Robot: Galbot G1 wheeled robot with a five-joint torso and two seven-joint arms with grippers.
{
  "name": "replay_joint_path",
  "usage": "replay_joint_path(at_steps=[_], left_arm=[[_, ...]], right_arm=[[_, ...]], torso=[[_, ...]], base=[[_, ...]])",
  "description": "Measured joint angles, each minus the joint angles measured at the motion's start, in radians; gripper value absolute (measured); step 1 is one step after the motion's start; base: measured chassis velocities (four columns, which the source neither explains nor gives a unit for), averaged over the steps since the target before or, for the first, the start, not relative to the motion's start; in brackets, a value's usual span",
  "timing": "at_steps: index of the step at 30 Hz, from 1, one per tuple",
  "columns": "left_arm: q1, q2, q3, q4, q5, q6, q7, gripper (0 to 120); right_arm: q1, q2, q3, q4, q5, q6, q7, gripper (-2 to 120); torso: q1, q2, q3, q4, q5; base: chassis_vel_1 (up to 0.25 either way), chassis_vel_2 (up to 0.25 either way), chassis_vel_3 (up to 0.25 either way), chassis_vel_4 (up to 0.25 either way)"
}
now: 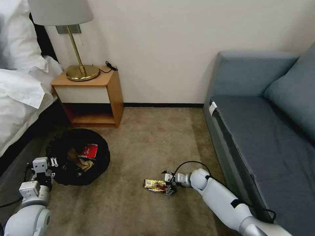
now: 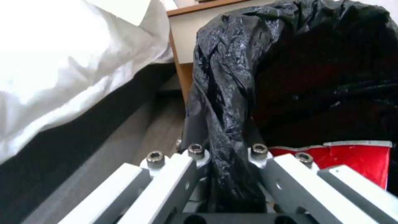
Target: Pick up the trash bin, then pick up the garbage on the floor and place it into the trash bin.
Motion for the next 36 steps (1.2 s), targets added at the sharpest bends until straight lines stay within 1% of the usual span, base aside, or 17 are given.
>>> replay_joint_path(at_steps=[5,13,20,24,27,28,29,31,32,33,34,35,36], left_arm=[[-0.002,0.001,0.002,0.017,0.001,-0.008,0.004,3],[-0.007,0.004,0.004,0.028,-0.005,-0.017,0.007,3],[-0.009,0.012,-0.001,0.033,-0.016,-0.019,0.007,3],[-0.011,0.013,-0.001,0.036,-0.017,-0.020,0.008,3],[-0.014,0.015,-0.001,0.036,-0.019,-0.020,0.008,3],[-0.014,0.015,-0.001,0.036,-0.019,-0.020,0.008,3],[-0.016,0.015,-0.001,0.036,-0.019,-0.020,0.008,3],[-0.015,0.016,0.001,0.035,-0.021,-0.019,0.008,3],[-0.013,0.016,0.003,0.033,-0.023,-0.019,0.008,3],[-0.013,0.016,0.003,0.033,-0.023,-0.019,0.008,3],[-0.011,0.017,0.005,0.030,-0.024,-0.019,0.010,3],[-0.011,0.017,0.005,0.028,-0.024,-0.019,0.011,3],[-0.011,0.019,0.006,0.026,-0.024,-0.018,0.013,3]], right_arm=[[-0.013,0.001,0.006,0.004,-0.016,0.000,0.000,100],[0.025,0.034,0.016,-0.072,-0.021,-0.001,0.016,100],[0.049,0.039,0.014,-0.111,-0.022,0.006,0.011,99],[0.062,0.045,0.016,-0.132,-0.028,0.008,0.004,96],[0.069,0.049,0.019,-0.150,-0.035,0.013,0.000,82],[0.069,0.049,0.019,-0.150,-0.035,0.013,0.000,82],[0.070,0.050,0.021,-0.156,-0.038,0.016,-0.003,79],[0.069,0.051,0.022,-0.164,-0.039,0.023,-0.005,69],[0.067,0.051,0.022,-0.164,-0.039,0.025,-0.006,66],[0.067,0.051,0.022,-0.164,-0.039,0.025,-0.006,66],[0.065,0.052,0.021,-0.163,-0.039,0.025,-0.007,59],[0.064,0.052,0.021,-0.162,-0.038,0.025,-0.008,56],[0.063,0.054,0.021,-0.161,-0.037,0.025,-0.008,51]], torso=[[0.000,0.000,0.000,0.0000,0.0002],[0.000,0.000,0.000,0.0001,0.0003],[0.000,0.000,0.000,0.0001,0.0003],[0.000,0.000,0.000,0.0000,0.0002],[0.000,0.000,0.000,0.0001,0.0003],[0.000,0.000,0.000,0.0001,0.0003],[0.000,0.000,0.000,0.0000,0.0003],[0.000,0.000,0.000,0.0000,0.0002],[0.000,0.000,0.000,0.0000,0.0001],[0.000,0.000,0.000,0.0000,0.0001],[0.000,0.000,0.000,-0.0001,-0.0002],[0.000,0.000,0.000,-0.0002,-0.0004],[0.000,0.000,0.000,-0.0003,0.0001]], base=[[0.000,0.000,0.000,0.000],[0.000,0.000,0.000,0.000],[0.000,0.000,0.000,0.000],[0.000,0.000,0.000,0.000],[0.000,0.000,0.000,0.000],[0.000,0.000,0.000,0.000],[0.000,0.000,0.000,0.000],[0.000,0.000,0.000,0.000],[0.000,0.000,0.000,0.000],[0.000,0.000,0.000,0.000],[0.000,0.000,0.000,0.000],[0.000,0.000,0.000,0.000],[0.000,0.000,0.000,0.000]])
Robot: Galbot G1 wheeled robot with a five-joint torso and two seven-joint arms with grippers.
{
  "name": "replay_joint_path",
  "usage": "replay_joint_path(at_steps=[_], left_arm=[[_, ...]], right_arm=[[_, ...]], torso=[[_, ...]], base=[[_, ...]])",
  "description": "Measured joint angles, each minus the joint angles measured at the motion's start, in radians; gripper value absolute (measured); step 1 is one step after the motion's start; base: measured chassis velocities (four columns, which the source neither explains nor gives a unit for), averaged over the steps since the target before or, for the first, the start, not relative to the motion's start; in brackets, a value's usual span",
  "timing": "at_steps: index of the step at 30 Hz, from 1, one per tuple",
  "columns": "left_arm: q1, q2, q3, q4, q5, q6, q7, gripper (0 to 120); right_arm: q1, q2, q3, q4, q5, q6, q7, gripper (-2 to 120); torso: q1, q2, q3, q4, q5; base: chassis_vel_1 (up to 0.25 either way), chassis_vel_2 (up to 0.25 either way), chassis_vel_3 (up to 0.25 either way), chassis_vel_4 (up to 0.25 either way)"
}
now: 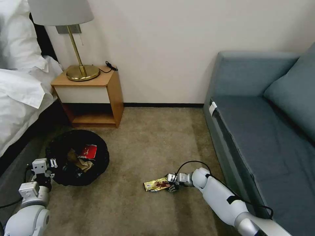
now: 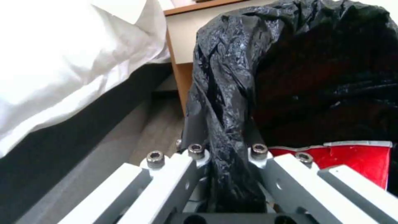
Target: Pick up the trash bin, then pick up the garbage on the floor and place it into the trash bin.
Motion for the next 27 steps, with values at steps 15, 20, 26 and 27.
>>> replay_joint_path(at_steps=[15,20,26,27], left_arm=[[0.025,-0.001,-0.006,-0.036,-0.012,-0.013,0.010,3],[0.027,0.000,-0.005,-0.036,-0.012,-0.018,0.012,3],[0.029,0.008,-0.005,-0.040,-0.018,-0.018,0.016,3],[0.029,0.008,-0.005,-0.040,-0.018,-0.018,0.016,3]], right_arm=[[-0.027,-0.007,0.033,0.065,0.007,-0.011,-0.003,0],[-0.044,-0.011,0.057,0.091,0.019,-0.013,-0.003,0],[-0.051,-0.013,0.078,0.121,0.050,-0.013,-0.003,0],[-0.051,-0.013,0.078,0.121,0.050,-0.013,-0.003,0]], torso=[[0.000,0.000,0.000,0.0004,0.0003],[0.000,0.000,0.000,0.0004,0.0002],[0.000,0.000,0.000,0.0003,0.0003],[0.000,0.000,0.000,0.0003,0.0003]], base=[[0.000,0.000,0.000,0.000],[0.000,0.000,0.000,0.000],[0.000,0.000,0.000,0.000],[0.000,0.000,0.000,0.000]])
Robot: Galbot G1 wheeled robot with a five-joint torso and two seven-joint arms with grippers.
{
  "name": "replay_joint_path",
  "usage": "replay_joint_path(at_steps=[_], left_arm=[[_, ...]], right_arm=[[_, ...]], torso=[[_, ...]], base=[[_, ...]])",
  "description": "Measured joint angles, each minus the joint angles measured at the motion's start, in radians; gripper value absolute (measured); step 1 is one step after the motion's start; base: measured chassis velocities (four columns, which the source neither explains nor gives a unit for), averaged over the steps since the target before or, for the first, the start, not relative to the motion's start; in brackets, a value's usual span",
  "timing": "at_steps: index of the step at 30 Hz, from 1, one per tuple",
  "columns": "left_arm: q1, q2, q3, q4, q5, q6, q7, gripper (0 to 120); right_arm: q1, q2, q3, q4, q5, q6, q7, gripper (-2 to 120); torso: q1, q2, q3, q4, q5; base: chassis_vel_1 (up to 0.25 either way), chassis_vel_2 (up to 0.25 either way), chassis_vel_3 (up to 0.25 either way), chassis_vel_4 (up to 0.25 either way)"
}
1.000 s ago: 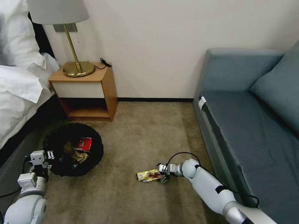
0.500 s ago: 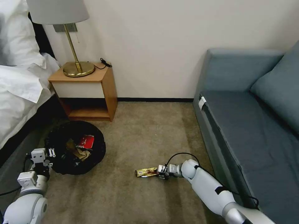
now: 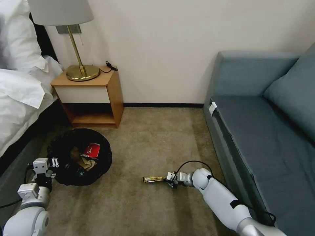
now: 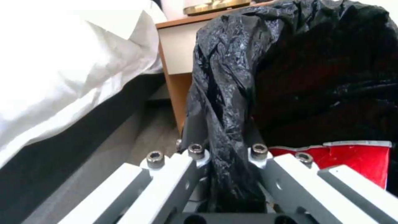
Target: Pick up the trash bin, then pick up the garbage on the floor and place it into the trash bin.
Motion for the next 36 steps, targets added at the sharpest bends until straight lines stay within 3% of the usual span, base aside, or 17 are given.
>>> replay_joint_path(at_steps=[5,10,11,14,16,19,20,22,30,36], left_arm=[[0.000,-0.001,0.010,0.000,-0.001,-0.010,0.006,3],[-0.013,-0.022,0.029,-0.003,0.006,-0.017,0.014,3],[-0.013,-0.022,0.029,-0.003,0.006,-0.017,0.014,3],[-0.015,-0.032,0.037,-0.004,0.012,-0.018,0.015,3],[-0.016,-0.035,0.038,-0.004,0.015,-0.019,0.015,3],[-0.014,-0.052,0.045,-0.015,0.027,-0.022,0.015,3],[-0.014,-0.052,0.045,-0.015,0.027,-0.022,0.015,3],[-0.011,-0.064,0.053,-0.031,0.033,-0.022,0.015,3],[-0.031,-0.101,0.068,-0.025,0.039,-0.022,0.012,3],[-0.027,-0.126,0.082,-0.040,0.025,-0.026,0.004,3]], right_arm=[[0.017,0.012,0.042,0.047,0.166,-0.002,-0.029,0],[0.062,0.028,0.028,0.185,0.601,-0.098,-0.027,0],[0.062,0.028,0.028,0.185,0.601,-0.098,-0.027,0],[0.070,0.030,-0.016,0.293,0.825,-0.167,0.029,0],[0.070,0.031,-0.031,0.324,0.886,-0.187,0.049,0],[0.055,0.048,-0.087,0.440,1.142,-0.266,0.155,0],[0.055,0.048,-0.087,0.440,1.142,-0.266,0.155,0],[0.048,0.070,-0.119,0.474,1.275,-0.308,0.205,0],[0.046,0.152,-0.172,0.438,1.306,-0.318,0.217,0],[0.038,0.165,-0.209,0.374,1.192,-0.292,0.185,0]], torso=[[0.000,0.000,0.000,0.0000,-0.0001],[0.000,0.000,0.000,0.0002,-0.0002],[0.000,0.000,0.000,0.0002,-0.0002],[0.000,0.000,0.000,0.0001,-0.0003],[0.000,0.000,0.000,0.0002,-0.0003],[0.000,0.000,0.000,0.0002,-0.0002],[0.000,0.000,0.000,0.0002,-0.0002],[0.000,0.000,0.000,0.0001,-0.0001],[0.000,0.000,0.000,0.0003,-0.0002],[0.000,0.000,0.000,0.0000,-0.0001]], base=[[0.000,0.000,0.000,0.000],[0.000,0.000,0.000,0.000],[0.000,0.000,0.000,0.000],[0.000,0.000,0.000,0.000],[0.000,0.000,0.000,0.000],[0.000,0.000,0.000,0.000],[0.000,0.000,0.000,0.000],[0.000,0.000,0.000,0.000],[0.000,0.000,0.000,0.000],[0.000,0.000,0.000,0.000]])
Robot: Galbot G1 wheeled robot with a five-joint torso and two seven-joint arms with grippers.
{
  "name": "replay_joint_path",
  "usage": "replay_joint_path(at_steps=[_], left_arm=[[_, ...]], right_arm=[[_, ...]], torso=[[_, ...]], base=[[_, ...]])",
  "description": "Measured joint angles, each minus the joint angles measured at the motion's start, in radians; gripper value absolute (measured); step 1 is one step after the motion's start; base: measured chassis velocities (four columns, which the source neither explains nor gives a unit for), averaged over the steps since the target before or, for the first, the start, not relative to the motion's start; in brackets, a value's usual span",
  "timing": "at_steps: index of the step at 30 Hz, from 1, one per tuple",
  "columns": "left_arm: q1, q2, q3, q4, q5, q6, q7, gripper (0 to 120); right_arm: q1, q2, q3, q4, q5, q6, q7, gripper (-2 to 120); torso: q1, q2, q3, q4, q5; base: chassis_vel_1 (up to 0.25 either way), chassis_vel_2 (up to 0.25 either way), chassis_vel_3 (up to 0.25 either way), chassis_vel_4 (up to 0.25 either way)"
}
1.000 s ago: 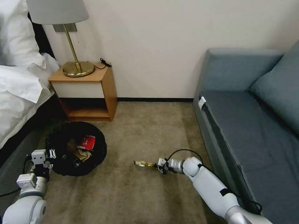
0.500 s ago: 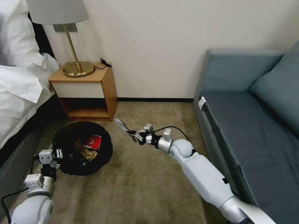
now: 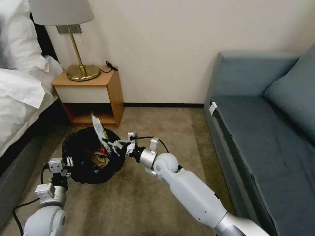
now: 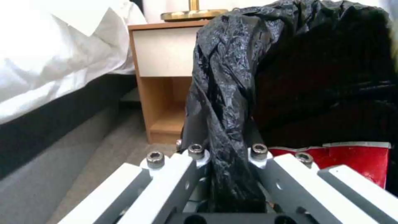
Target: Pick up the trash bin, then pick up the garbage on the floor and place it into the trash bin.
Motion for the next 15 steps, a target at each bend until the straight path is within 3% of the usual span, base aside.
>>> replay_joint_path(at_steps=[8,15], left_arm=[[-0.002,-0.008,0.009,-0.005,-0.025,0.000,-0.010,3],[-0.004,-0.014,0.026,-0.004,-0.028,0.000,-0.011,3]], right_arm=[[-0.023,0.014,-0.031,-0.084,-0.237,0.064,-0.003,-2],[-0.031,0.009,-0.044,-0.080,-0.285,0.088,0.062,25]], torso=[[0.000,0.000,0.000,0.0001,0.0000],[0.000,0.000,0.000,0.0000,0.0001]], base=[[0.000,0.000,0.000,0.000],[0.000,0.000,0.000,0.000]])
